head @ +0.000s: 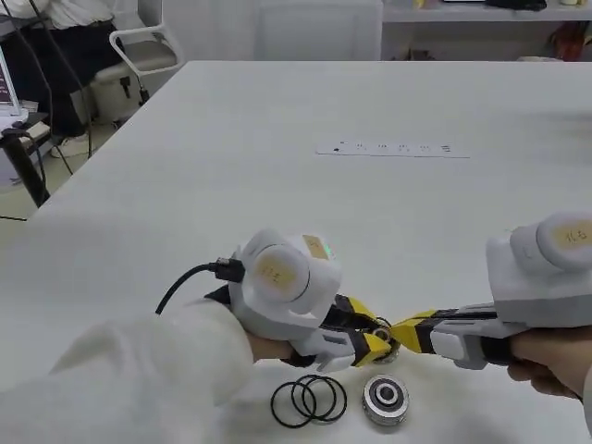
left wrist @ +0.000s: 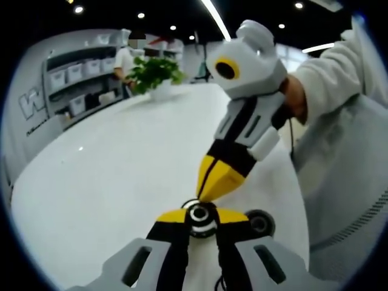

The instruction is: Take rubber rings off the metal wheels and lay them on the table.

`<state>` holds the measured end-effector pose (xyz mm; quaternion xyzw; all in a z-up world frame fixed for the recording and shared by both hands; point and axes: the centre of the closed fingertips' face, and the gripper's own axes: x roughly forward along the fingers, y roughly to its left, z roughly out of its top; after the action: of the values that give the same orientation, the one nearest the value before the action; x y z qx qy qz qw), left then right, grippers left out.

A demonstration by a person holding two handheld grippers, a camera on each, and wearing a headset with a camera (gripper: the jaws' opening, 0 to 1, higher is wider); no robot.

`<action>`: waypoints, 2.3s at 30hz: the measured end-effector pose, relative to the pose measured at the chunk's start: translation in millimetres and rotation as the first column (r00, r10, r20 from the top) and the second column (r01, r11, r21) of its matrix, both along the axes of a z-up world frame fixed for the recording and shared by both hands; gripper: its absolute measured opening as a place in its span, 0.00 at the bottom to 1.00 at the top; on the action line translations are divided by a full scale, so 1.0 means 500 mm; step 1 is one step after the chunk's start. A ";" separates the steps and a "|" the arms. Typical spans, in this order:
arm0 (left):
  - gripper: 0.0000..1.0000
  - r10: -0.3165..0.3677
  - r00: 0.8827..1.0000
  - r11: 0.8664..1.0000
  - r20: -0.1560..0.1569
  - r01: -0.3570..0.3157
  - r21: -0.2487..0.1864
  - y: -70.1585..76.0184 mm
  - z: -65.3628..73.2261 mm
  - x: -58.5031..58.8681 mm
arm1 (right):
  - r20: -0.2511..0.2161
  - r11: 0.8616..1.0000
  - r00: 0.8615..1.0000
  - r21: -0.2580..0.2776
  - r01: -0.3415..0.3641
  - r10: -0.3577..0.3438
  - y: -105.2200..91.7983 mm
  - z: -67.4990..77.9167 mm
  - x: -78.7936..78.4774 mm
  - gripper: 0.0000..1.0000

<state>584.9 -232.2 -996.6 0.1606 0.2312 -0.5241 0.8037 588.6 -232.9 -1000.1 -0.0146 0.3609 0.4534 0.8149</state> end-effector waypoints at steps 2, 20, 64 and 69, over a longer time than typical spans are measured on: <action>0.19 -0.004 1.000 1.000 -0.005 0.004 -0.005 -0.004 0.007 -0.003 | -0.014 1.000 1.000 0.011 0.016 -0.016 -0.003 0.003 0.002 0.00; 0.50 -0.052 0.993 0.996 0.102 0.059 -0.068 0.008 0.185 -0.010 | -0.080 0.997 0.994 0.033 0.076 -0.073 0.001 0.012 -0.003 0.00; 0.69 0.354 0.923 0.935 0.149 -0.352 -0.040 0.351 0.228 -0.195 | -0.123 0.976 0.992 0.213 0.038 -0.012 0.066 0.094 -0.041 0.00; 0.70 0.371 0.922 0.928 0.107 -0.369 -0.039 0.343 0.196 -0.218 | -0.143 0.980 0.989 0.197 0.002 0.027 0.075 0.084 -0.059 0.00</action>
<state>476.1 -60.8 -898.8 0.1361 0.2068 -0.3550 0.9015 559.0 -195.5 -958.4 0.0964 0.3725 0.4917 0.7811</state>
